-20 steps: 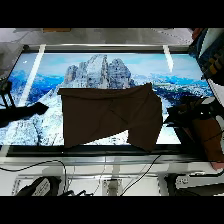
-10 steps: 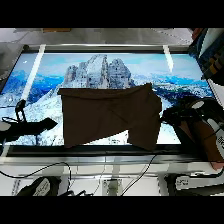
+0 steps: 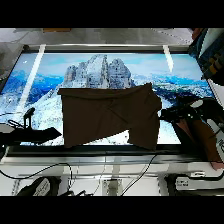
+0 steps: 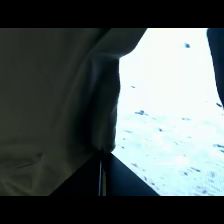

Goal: Fold the clothes and pants, and hang the long-sleeved shirts on hangers.

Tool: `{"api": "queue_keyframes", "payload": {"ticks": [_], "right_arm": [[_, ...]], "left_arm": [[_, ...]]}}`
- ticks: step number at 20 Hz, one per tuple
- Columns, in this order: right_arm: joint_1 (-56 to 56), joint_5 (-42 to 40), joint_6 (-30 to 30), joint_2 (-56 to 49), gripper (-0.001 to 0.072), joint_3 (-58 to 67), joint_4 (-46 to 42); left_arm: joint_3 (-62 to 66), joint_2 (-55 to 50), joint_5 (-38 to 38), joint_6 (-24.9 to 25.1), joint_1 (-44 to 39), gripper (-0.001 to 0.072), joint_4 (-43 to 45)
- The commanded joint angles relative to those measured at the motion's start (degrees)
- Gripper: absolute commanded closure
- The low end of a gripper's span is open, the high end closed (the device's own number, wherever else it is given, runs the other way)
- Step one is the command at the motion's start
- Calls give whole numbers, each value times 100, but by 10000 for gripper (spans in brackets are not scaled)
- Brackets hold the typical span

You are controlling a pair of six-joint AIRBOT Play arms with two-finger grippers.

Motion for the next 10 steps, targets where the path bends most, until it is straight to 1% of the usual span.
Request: {"api": "queue_keyframes", "payload": {"ticks": [1, 2, 3, 6, 8, 9, 10], "right_arm": [[7, 2, -188, 393, 701, -2, 17], [9, 20, -188, 501, 701, -2, 20], [9, 28, -188, 592, 701, -2, 20], [7, 33, -184, 697, 701, -2, 33], [9, 66, -181, 695, 700, -2, 35], [9, 90, -179, 697, 700, -2, 37], [9, 125, -179, 697, 701, -2, 37]], "left_arm": [[-273, 2, -160, 2, 4, 154, 52], [-426, 2, -160, 2, 4, 182, 52], [-584, 2, -138, 2, 2, 182, 50], [-994, 0, 308, 22, -26, 182, -170], [-1191, 2, 531, 205, -153, 187, -214], [-1248, 2, 621, 374, -328, 220, -291], [-1272, 2, 772, 422, -546, 224, -297]]}}
